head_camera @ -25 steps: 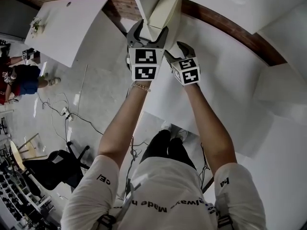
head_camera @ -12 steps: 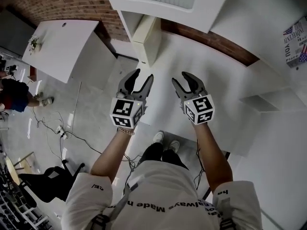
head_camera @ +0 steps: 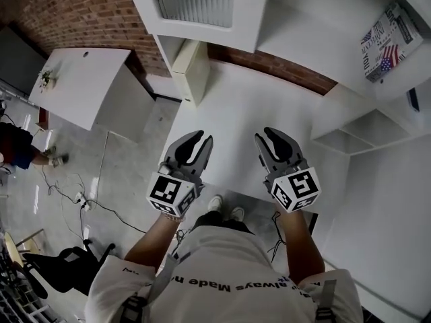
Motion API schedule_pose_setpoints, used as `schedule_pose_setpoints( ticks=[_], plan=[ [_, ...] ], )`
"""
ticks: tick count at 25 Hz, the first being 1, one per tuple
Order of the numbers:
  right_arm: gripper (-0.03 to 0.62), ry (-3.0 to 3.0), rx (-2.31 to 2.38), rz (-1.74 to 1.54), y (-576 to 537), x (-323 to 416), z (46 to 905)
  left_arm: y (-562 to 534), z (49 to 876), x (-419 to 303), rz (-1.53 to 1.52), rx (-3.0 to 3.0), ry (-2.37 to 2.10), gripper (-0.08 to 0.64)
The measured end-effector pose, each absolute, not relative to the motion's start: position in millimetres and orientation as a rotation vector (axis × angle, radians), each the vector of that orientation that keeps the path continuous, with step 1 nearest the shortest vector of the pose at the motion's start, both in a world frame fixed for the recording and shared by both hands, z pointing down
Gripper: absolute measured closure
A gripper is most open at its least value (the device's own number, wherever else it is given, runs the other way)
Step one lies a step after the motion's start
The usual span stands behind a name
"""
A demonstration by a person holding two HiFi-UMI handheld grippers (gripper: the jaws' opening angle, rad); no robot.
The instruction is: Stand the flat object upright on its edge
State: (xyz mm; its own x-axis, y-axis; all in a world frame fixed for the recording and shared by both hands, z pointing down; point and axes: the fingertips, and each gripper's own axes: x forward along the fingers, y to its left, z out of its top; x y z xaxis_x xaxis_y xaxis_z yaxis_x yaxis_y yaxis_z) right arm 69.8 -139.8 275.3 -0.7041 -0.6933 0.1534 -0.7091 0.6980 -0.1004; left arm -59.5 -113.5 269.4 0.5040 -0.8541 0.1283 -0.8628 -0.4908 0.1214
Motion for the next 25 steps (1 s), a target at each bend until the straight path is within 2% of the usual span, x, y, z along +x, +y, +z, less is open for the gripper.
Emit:
schedule_pose_setpoints(
  ticks=[9,25],
  plan=[
    [0.509,-2.809,1.233,0.151,-77.3,106.8,213.6,-74.3,230.8,-16.8,-0.008,2.644,-1.344,0.491],
    [0.520,-2.786,1.374,0.104,-19.4,152.6,170.4,-34.2,184.0,32.6,-0.103,2.784,-1.177,0.503]
  ],
)
